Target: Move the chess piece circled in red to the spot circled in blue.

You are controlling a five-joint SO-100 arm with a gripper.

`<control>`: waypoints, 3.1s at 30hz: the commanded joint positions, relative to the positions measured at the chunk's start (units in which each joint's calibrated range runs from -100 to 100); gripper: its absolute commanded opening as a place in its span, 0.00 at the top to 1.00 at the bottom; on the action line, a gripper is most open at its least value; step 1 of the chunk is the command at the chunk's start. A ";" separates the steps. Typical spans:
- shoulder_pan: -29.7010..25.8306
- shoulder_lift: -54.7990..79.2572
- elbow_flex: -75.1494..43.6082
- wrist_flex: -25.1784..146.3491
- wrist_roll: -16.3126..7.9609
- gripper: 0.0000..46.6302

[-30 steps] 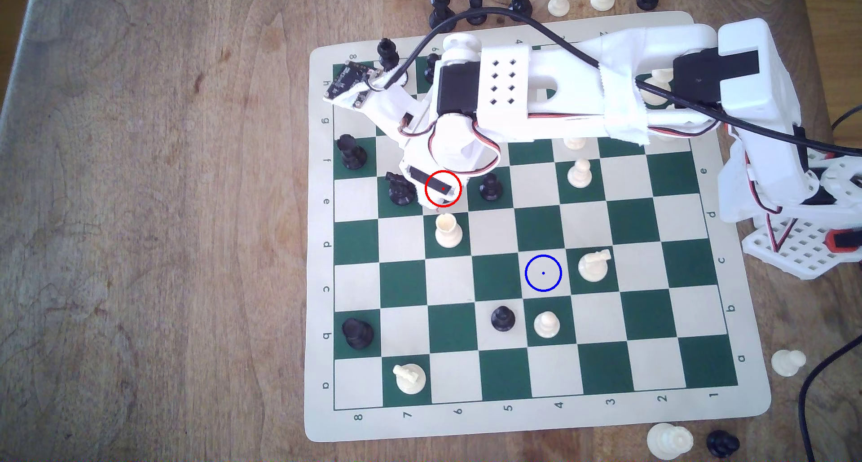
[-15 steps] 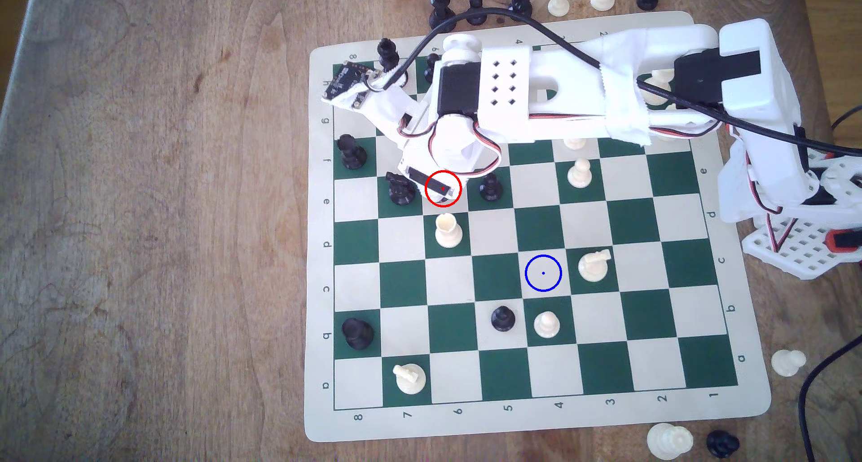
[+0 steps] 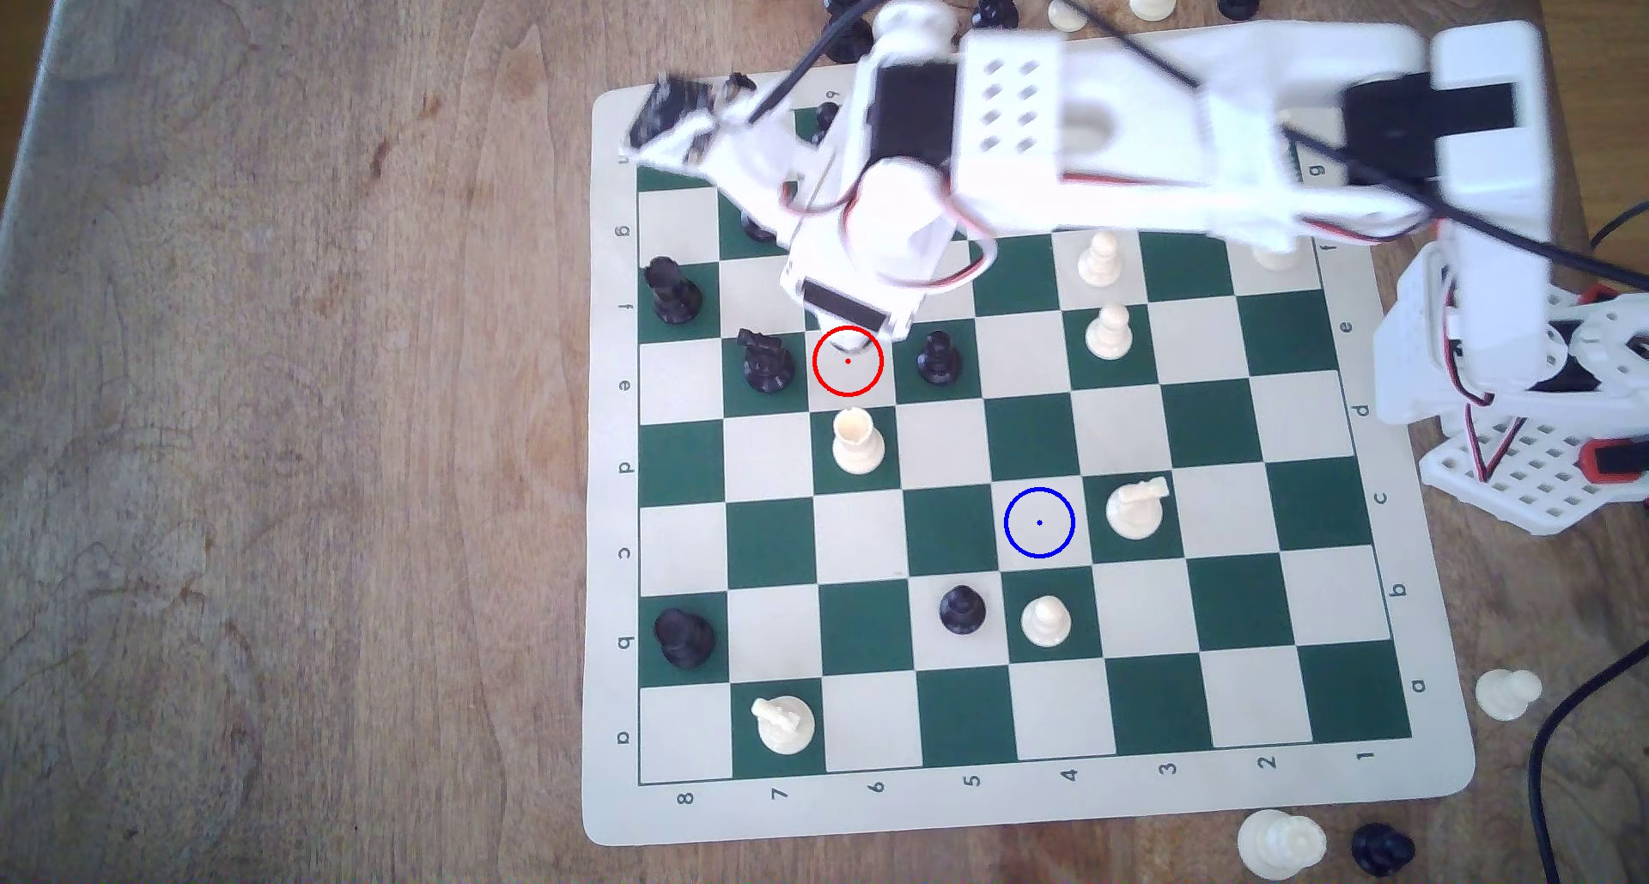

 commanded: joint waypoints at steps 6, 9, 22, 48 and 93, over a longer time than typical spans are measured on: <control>-8.12 -23.73 11.43 3.43 0.15 0.99; -11.41 -27.81 17.32 3.84 -0.10 0.99; -18.84 -38.84 42.25 -4.59 -0.63 0.99; -18.37 -28.57 50.41 -16.31 -0.10 0.99; -15.00 -33.92 52.14 -14.75 1.51 0.42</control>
